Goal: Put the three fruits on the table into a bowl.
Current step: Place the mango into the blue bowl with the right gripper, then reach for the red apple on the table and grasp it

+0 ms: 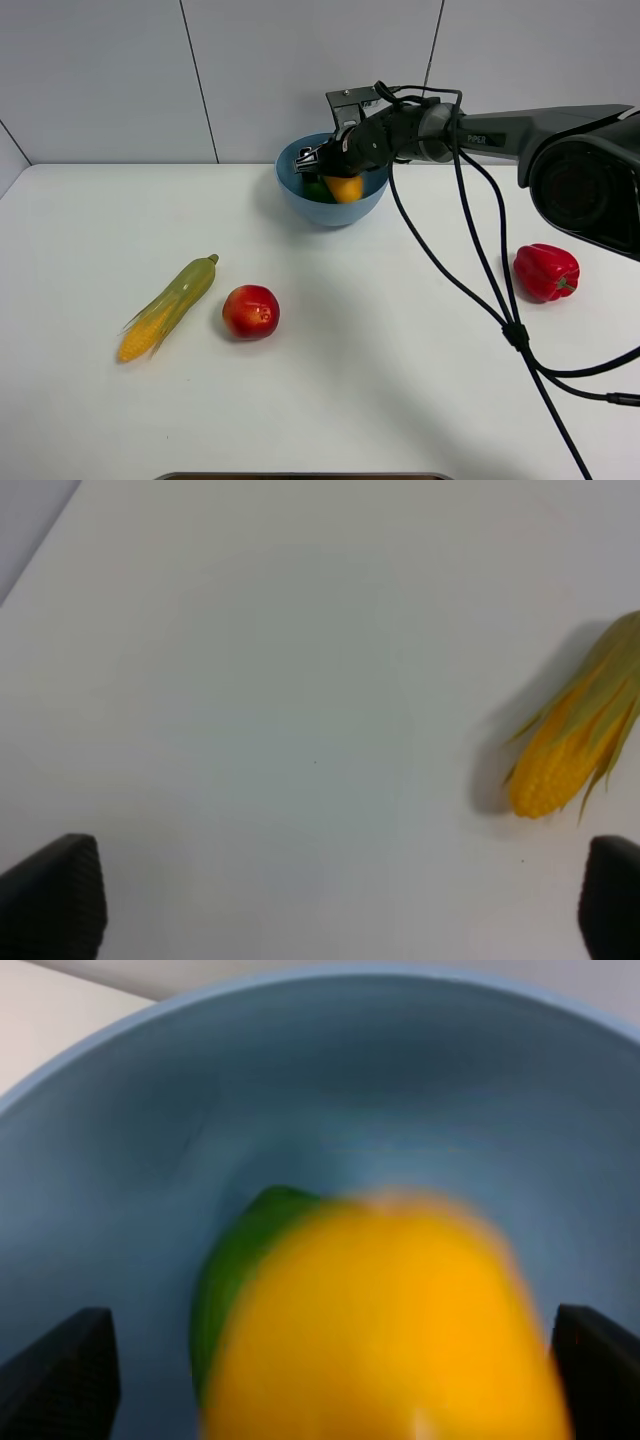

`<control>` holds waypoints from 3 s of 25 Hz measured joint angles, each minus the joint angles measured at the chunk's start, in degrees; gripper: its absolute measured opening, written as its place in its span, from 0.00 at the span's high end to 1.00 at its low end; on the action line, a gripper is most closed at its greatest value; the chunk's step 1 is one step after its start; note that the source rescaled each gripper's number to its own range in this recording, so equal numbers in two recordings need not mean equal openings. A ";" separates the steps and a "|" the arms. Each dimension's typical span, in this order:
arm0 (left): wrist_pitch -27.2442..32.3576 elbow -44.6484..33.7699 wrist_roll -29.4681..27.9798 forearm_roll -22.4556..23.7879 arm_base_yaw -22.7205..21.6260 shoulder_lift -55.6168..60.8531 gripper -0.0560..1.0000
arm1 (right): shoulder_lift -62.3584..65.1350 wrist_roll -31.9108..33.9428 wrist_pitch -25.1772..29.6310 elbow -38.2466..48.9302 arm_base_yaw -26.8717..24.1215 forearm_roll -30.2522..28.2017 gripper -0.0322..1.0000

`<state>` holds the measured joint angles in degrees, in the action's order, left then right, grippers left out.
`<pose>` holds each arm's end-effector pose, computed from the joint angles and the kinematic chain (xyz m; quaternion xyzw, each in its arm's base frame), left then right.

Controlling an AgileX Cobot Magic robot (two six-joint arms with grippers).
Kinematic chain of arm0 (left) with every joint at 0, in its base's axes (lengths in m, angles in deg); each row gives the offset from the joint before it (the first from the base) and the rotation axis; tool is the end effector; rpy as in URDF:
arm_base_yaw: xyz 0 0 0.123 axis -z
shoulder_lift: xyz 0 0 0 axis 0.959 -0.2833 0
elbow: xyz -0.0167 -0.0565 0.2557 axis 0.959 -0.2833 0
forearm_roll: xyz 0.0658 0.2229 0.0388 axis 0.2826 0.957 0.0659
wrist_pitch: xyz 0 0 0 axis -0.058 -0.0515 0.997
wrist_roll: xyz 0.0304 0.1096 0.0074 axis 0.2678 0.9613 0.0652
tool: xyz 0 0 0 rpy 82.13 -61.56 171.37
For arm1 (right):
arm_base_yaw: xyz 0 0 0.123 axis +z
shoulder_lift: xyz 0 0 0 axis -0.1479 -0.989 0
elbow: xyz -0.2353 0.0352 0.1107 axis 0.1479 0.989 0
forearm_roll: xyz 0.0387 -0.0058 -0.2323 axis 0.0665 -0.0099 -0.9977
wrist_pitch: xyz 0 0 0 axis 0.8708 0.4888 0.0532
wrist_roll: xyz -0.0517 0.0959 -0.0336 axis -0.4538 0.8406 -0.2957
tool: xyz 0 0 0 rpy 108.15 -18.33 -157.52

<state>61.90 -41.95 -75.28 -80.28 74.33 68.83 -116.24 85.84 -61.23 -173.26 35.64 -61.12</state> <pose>0.0262 0.0127 0.2401 -0.0803 0.8697 0.0139 0.4869 0.4505 0.2262 0.1162 -0.1321 0.9069 0.1100 0.3846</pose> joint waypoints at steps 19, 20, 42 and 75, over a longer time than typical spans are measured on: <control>0.00 0.00 -0.06 0.00 0.00 0.00 0.12 | 18.95 -0.12 13.96 0.00 1.04 -1.88 0.08; 0.00 0.00 -0.06 0.00 0.00 0.00 0.12 | 22.07 -0.12 15.95 0.00 1.08 -2.91 0.08; 0.00 0.00 -0.05 0.00 0.00 0.00 0.12 | 54.97 -8.99 40.12 0.00 1.34 -8.77 0.08; 0.00 0.00 -0.05 0.00 0.00 0.00 0.12 | 105.44 -20.51 56.00 19.10 -25.77 3.87 0.08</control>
<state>61.90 -41.95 -75.33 -80.28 74.33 68.83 -10.80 65.33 -5.23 -154.17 9.87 -57.25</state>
